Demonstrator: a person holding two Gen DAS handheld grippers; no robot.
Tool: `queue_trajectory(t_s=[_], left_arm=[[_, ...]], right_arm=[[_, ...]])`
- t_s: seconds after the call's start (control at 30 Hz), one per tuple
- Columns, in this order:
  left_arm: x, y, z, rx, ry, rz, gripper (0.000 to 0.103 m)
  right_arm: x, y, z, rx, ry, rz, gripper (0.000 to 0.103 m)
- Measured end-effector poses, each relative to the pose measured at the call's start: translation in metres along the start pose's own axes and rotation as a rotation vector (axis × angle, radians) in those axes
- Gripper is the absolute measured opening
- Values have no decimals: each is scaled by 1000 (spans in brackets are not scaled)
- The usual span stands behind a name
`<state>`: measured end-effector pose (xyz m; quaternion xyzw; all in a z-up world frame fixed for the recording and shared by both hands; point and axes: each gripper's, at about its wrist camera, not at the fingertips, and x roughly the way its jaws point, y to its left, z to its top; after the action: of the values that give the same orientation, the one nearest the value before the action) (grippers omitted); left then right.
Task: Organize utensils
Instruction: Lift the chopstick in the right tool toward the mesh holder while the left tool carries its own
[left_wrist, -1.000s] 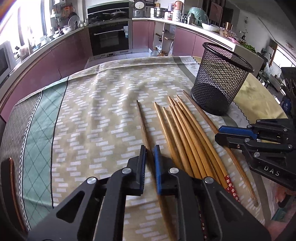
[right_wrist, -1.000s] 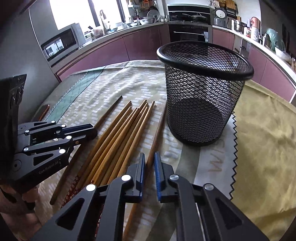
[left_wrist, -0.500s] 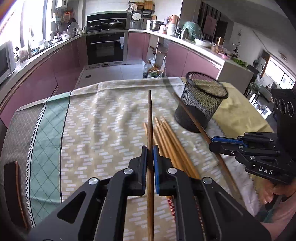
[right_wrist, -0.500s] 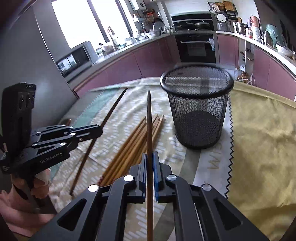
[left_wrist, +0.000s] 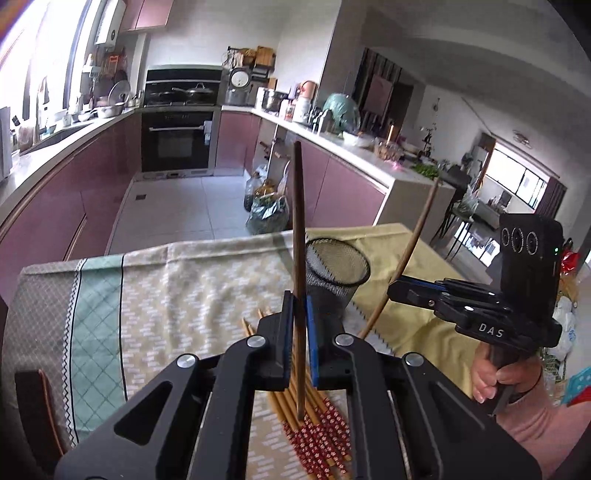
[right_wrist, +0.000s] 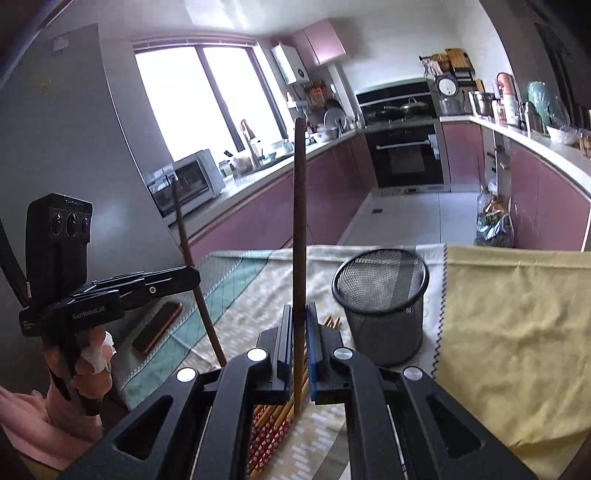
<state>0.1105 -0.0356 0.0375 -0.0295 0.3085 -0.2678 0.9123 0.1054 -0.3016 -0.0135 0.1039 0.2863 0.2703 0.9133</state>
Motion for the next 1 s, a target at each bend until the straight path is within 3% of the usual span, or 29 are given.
queue_trajectory(t_s=[0.2, 0.63, 0.77, 1.0], left_arm=[[-11, -15, 32, 11, -79, -27, 7], [10, -53, 110, 37, -191, -74, 7], [34, -63, 115, 54, -169, -51, 7], [95, -65, 98, 69, -8, -53, 7]], right_arm=[[-9, -4, 26, -38, -66, -8, 6], [-23, -23, 87, -105, -177, -94, 6], [-10, -33, 92, -107, -143, -120, 6], [31, -48, 83, -115, 27, -159, 6]])
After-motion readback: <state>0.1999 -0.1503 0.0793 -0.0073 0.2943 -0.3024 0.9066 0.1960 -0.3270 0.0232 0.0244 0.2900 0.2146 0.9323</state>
